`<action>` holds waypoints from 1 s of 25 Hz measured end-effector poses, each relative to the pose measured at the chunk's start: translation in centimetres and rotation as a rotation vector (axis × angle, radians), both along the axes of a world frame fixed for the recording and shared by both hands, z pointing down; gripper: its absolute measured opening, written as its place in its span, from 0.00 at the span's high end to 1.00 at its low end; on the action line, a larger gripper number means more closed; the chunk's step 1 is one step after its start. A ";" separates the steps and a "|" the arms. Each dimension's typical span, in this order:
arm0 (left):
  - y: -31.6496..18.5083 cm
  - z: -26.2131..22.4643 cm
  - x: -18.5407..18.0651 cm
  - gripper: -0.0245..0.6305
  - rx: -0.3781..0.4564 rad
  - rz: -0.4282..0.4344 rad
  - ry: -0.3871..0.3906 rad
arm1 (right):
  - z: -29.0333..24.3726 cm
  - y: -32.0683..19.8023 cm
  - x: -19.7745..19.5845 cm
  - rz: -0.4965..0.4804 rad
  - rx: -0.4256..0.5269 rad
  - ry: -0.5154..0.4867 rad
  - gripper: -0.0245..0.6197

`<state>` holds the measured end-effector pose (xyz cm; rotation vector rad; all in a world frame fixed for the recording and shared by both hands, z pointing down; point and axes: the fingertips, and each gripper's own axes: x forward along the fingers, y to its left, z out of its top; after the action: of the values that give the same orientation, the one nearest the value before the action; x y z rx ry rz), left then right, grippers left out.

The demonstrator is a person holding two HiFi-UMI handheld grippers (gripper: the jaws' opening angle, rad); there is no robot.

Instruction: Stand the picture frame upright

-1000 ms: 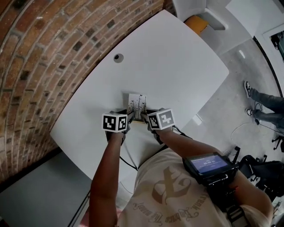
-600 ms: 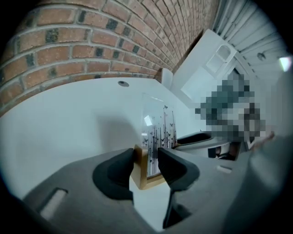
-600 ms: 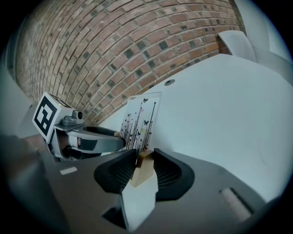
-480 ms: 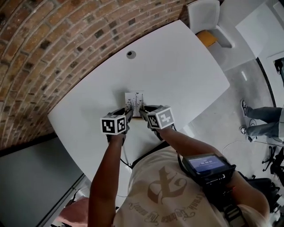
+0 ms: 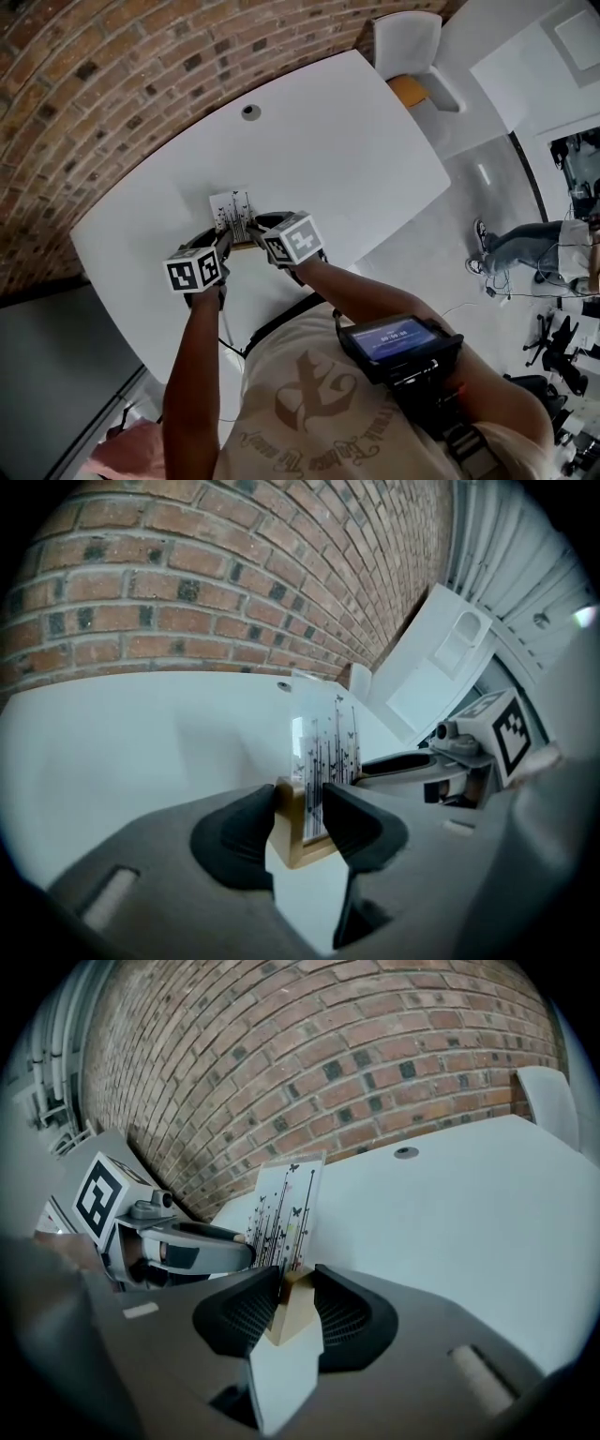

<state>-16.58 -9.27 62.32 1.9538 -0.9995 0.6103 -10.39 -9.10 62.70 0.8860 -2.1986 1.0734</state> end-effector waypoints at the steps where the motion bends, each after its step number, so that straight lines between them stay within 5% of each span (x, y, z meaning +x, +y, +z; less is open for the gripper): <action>1: -0.2 -0.2 -0.3 0.72 0.007 -0.013 0.005 | -0.2 -0.3 -0.2 -0.013 0.008 0.000 0.76; 25: -9.7 1.4 -0.8 0.76 0.058 -0.152 0.042 | 1.2 -11.7 -0.9 -0.318 0.179 0.050 0.77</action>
<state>-17.36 -18.99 63.74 1.9118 -1.1383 0.4579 -11.31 -20.80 63.87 0.5983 -2.3212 0.7065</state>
